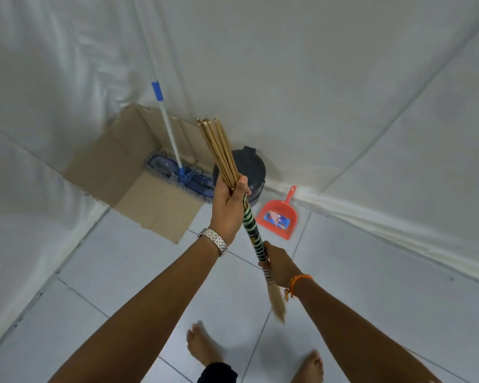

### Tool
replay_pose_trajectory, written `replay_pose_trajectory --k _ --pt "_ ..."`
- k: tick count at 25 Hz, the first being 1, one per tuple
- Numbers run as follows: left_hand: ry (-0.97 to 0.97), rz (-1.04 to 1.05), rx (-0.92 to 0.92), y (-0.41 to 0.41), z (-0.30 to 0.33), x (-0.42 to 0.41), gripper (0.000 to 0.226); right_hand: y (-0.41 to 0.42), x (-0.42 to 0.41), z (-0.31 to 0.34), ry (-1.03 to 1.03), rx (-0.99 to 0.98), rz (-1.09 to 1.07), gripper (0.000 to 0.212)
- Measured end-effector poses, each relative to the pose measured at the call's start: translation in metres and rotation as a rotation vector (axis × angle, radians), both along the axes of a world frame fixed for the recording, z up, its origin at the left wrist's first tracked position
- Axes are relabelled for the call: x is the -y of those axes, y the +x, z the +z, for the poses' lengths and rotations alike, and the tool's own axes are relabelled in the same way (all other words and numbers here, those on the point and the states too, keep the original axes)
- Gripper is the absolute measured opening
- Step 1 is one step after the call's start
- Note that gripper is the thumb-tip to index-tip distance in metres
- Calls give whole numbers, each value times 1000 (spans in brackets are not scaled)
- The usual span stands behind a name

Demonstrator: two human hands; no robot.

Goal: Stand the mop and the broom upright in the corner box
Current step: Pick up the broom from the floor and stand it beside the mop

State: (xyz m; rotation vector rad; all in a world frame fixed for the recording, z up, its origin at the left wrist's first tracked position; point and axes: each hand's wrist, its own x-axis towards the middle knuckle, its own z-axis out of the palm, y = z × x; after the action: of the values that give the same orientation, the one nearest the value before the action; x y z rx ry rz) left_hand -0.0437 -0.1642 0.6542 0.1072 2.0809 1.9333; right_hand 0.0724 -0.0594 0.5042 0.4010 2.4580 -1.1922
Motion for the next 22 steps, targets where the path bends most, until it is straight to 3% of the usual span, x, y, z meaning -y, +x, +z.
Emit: replay_pose_trajectory --k 11,16,19,22 --pt "-167 -135 -174 -195 67 223 18 -211 239 52 -167 -79 -13 24" --pt "-141 -114 -144 -263 75 278 6 -283 298 59 -155 -112 5 23" --pt "-133 -155 -131 -300 64 307 25 -328 325 46 -141 -122 10 24" --pt "-63 -221 -86 -340 49 332 24 -371 348 25 -148 -115 -9 26"
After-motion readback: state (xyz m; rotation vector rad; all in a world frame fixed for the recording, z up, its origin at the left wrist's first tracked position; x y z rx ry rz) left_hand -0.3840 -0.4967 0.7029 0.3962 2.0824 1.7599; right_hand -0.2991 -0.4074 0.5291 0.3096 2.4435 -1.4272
